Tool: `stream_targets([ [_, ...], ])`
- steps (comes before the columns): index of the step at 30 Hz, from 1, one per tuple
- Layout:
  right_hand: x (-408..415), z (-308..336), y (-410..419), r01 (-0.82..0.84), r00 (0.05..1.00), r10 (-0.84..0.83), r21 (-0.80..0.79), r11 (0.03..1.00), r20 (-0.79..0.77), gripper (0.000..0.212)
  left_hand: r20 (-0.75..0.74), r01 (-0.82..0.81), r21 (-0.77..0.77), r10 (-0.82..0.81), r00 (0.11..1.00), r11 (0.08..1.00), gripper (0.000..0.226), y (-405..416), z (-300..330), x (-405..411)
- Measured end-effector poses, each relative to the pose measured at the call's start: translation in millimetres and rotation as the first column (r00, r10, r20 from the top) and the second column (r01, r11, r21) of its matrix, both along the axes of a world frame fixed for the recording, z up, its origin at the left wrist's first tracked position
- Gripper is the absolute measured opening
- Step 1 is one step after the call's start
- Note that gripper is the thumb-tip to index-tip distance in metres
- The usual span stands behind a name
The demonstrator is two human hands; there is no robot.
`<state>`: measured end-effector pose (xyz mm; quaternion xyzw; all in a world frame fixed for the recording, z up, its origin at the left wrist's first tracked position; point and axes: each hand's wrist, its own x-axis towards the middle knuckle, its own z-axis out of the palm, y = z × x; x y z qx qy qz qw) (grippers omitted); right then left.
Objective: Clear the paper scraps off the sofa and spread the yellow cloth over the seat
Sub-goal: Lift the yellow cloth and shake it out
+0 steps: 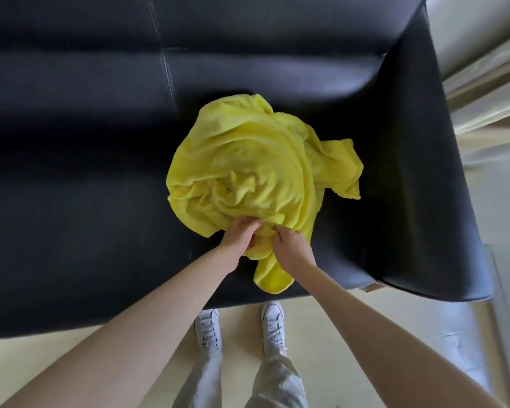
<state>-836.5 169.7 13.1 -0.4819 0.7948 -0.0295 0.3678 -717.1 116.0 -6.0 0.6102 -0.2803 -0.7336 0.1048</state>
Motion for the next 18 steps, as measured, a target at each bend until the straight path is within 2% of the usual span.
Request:
stream_targets([
  [4, -6, 30, -4, -0.126, 0.991, 0.125, -0.015, 0.992, -0.037, 0.028, -0.036, -0.137, 0.016, 0.137, 0.99, 0.991, 0.017, -4, 29, 1],
  [8, -12, 77, -11, -0.163, 0.986, 0.163, -0.015, 0.986, -0.046, 0.029, -0.048, -0.214, -0.077, 0.211, 0.976, 0.974, 0.031, -10, 79, 5],
  [11, -12, 127, -23, -0.021, 0.993, 0.027, -0.052, 0.998, 0.116, 0.029, -0.121, -0.221, -0.222, 0.198, 0.973, 0.95, 0.033, -13, 133, 6],
  [13, -12, 167, -37, 0.149, 0.955, -0.124, -0.073, 0.986, 0.271, 0.035, -0.167, -0.235, -0.293, 0.192, 0.967, 0.927, 0.036, -17, 171, 3],
  [16, -17, 240, -66, 0.391, 0.82, -0.328, -0.041, 0.92, 0.469, 0.034, -0.114, -0.253, -0.461, 0.226, 0.967, 0.85, 0.038, -23, 236, -3],
  [18, -20, 287, -83, 0.527, 0.705, -0.447, 0.015, 0.85, 0.551, 0.022, -0.014, -0.235, -0.587, 0.28, 0.96, 0.775, 0.034, -24, 279, -6],
])
